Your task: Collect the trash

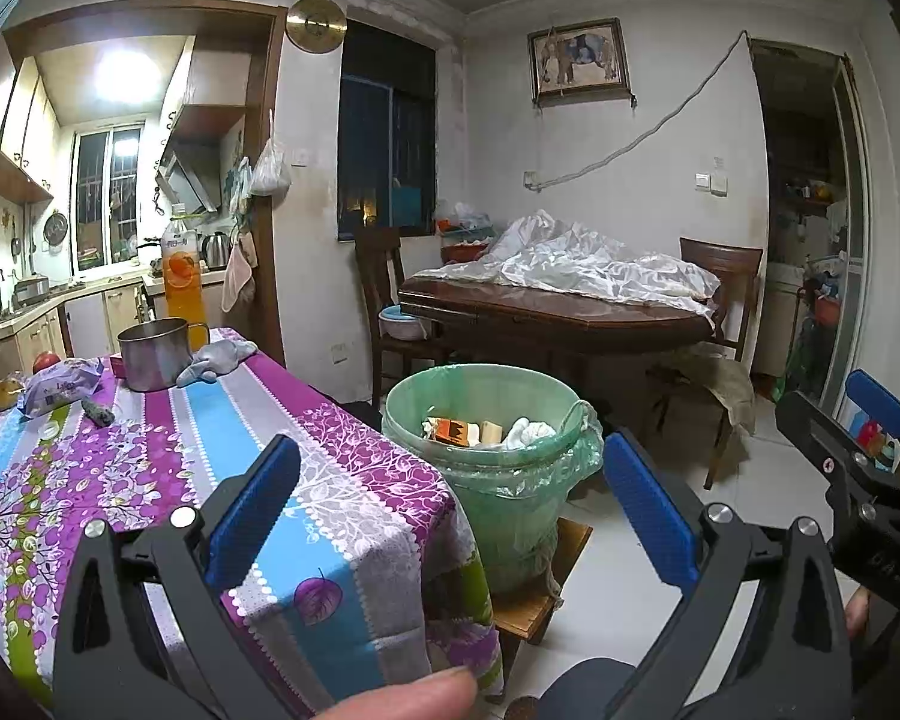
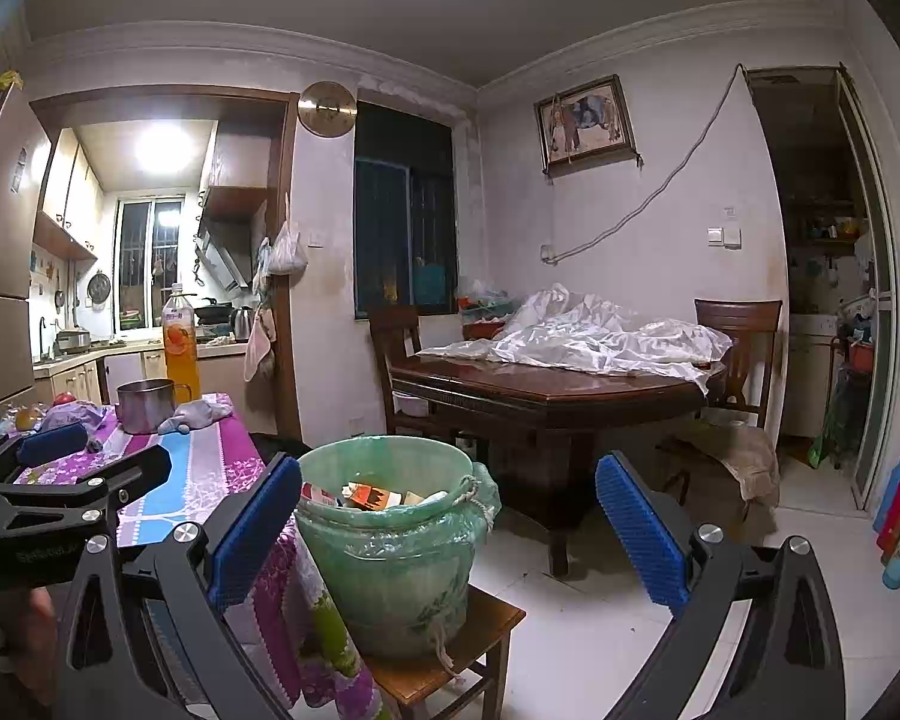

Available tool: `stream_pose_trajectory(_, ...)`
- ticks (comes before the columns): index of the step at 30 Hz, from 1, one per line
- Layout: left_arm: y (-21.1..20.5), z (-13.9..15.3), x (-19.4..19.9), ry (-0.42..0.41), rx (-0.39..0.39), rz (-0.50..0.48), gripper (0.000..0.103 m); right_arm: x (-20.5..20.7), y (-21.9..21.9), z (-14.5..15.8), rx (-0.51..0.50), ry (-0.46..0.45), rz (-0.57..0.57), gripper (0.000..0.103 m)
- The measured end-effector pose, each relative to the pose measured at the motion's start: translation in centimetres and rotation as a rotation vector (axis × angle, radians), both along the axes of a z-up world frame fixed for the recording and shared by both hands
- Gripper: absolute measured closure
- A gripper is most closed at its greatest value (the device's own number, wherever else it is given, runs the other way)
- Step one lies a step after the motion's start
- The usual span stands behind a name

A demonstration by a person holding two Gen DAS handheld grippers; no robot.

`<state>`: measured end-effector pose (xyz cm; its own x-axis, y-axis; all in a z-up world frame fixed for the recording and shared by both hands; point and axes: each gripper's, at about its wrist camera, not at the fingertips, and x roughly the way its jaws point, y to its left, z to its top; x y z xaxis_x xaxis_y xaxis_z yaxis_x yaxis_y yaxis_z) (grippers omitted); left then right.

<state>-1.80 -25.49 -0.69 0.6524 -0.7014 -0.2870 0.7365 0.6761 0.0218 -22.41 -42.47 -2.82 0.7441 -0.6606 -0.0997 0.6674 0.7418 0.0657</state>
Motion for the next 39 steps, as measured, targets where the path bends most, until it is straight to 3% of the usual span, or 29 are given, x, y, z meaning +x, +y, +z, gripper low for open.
stream_pose_trajectory(39,-0.7,-0.6,0.7,0.014,0.023,-0.013,0.006,1.1,-1.3,-0.4,0.024,0.010,0.013,0.005)
